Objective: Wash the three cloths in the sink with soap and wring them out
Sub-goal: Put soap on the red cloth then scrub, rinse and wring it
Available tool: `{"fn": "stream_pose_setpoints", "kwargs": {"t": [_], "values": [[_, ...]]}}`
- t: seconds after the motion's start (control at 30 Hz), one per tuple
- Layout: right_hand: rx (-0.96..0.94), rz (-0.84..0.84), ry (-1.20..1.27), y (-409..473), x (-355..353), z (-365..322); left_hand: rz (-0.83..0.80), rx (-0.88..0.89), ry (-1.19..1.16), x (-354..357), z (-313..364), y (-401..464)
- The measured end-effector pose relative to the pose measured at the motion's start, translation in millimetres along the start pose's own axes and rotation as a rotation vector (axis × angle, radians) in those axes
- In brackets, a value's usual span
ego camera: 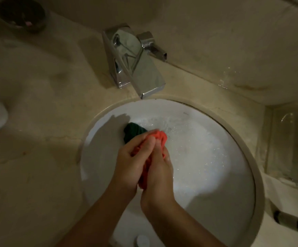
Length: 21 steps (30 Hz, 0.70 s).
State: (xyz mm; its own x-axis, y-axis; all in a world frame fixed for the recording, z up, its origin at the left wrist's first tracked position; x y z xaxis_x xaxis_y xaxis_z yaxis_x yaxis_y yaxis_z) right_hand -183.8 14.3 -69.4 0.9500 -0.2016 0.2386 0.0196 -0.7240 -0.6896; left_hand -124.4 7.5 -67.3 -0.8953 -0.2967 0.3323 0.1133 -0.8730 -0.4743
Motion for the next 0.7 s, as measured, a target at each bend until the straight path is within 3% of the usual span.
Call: {"fn": "stream_pose_setpoints", "kwargs": {"t": [0.1, 0.23, 0.43, 0.5, 0.63, 0.7], "values": [[-0.146, 0.03, -0.085, 12, -10, -10, 0.169, 0.235, 0.134, 11, 2, -2], [-0.259, 0.049, -0.319, 29, -17, -17, 0.184, 0.331, 0.261, 22, -2, 12], [0.019, -0.043, -0.265, 42, -11, -18, 0.358, 0.273, 0.485, 9, -7, 30], [0.056, 0.02, -0.277, 44, -12, -13, 0.393, 0.183, 0.411, 7, -12, 32], [0.127, 0.085, -0.198, 42, -11, -11, 0.443, -0.104, 0.013, 9, -18, 28], [0.025, 0.131, -0.243, 45, -18, -12, 0.414, -0.134, -0.017, 6, -20, 27]]}}
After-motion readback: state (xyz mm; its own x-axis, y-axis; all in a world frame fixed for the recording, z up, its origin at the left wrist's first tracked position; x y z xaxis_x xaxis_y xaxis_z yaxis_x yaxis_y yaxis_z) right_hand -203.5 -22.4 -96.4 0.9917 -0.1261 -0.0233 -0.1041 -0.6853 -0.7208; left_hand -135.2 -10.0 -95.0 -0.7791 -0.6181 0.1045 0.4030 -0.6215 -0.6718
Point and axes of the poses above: each hand's wrist, its own y-axis towards the middle knuckle, its own x-axis out of the palm, z = x × y, the point moved 3 cm from there along y, towards the middle knuckle, and after that the axes turned 3 degrees about -z, right-handed, at the moved point
